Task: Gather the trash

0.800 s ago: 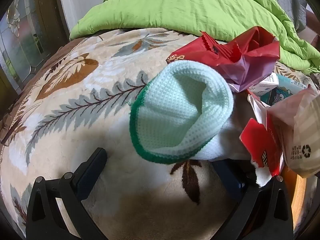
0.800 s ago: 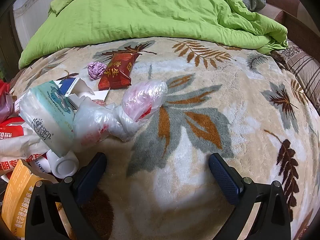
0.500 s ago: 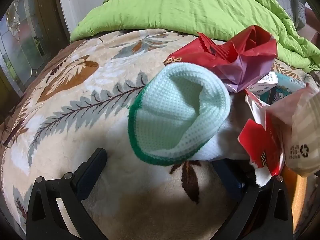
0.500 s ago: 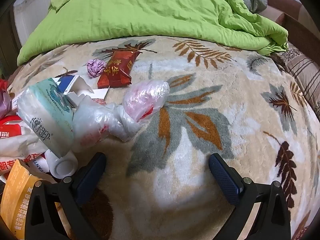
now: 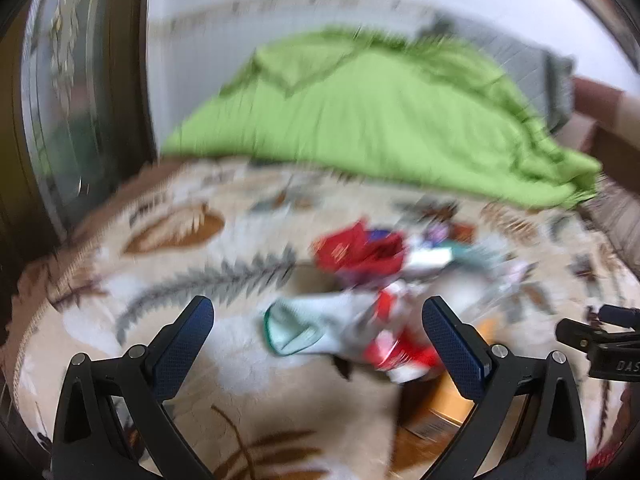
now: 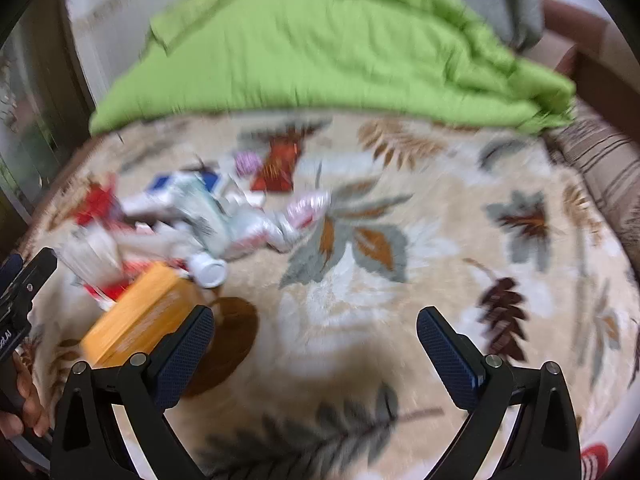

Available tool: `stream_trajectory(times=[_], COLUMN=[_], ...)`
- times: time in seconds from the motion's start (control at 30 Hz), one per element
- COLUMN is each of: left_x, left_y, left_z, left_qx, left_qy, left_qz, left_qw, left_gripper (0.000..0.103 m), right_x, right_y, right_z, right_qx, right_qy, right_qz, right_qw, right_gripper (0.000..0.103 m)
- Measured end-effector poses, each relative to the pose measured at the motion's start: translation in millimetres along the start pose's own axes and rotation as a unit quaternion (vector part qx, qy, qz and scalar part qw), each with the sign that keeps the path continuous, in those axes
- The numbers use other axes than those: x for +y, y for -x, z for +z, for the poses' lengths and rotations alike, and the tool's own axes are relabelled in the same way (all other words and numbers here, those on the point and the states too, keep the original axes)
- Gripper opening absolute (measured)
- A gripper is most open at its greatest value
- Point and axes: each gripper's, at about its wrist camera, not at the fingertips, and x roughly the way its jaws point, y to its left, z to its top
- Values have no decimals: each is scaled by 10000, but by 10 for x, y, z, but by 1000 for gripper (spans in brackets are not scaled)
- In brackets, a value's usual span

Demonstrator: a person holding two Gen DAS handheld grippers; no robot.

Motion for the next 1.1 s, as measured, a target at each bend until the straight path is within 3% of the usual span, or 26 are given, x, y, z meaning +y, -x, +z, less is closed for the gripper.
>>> stream_trajectory(times=[0.1,0.17,0.23,0.33,0.5,0.63,1.1], left_x=[-123,-186,-259,-290,-184,-155,-193], left_y=[408,612,782,860,857,863,719], left_z=[-108,-186,-290,-349,-416,-455,-486], left_qx=[-399,-564,-727,-848,-698,-675,-342], left_qy=[-97,-132,-306,-444,-343,-316,-396], left_qz=[-44,-81,-53,34,101,48,-88], left_qw=[9991,9983,9969,9954,9969,9972,9986], left_gripper=[103,103,103,103,103,103,103], right_x=[-20,359,405,450,487,512,620], right_y=[562,453,674,764,804,836,647], right_z=[-363,9,-121,-161,-262,-298,-292], right_qx=[-531,-679,-1113,-1402,-1591,-1679,-1421], right_qy=[-1,72,80,309,619,720,639], right_qz=[97,104,-44,-270,-693,-793,-370], right_qw=[9985,9976,9938,9893,9829,9800,9871], right_gripper=[103,103,103,103,103,103,103])
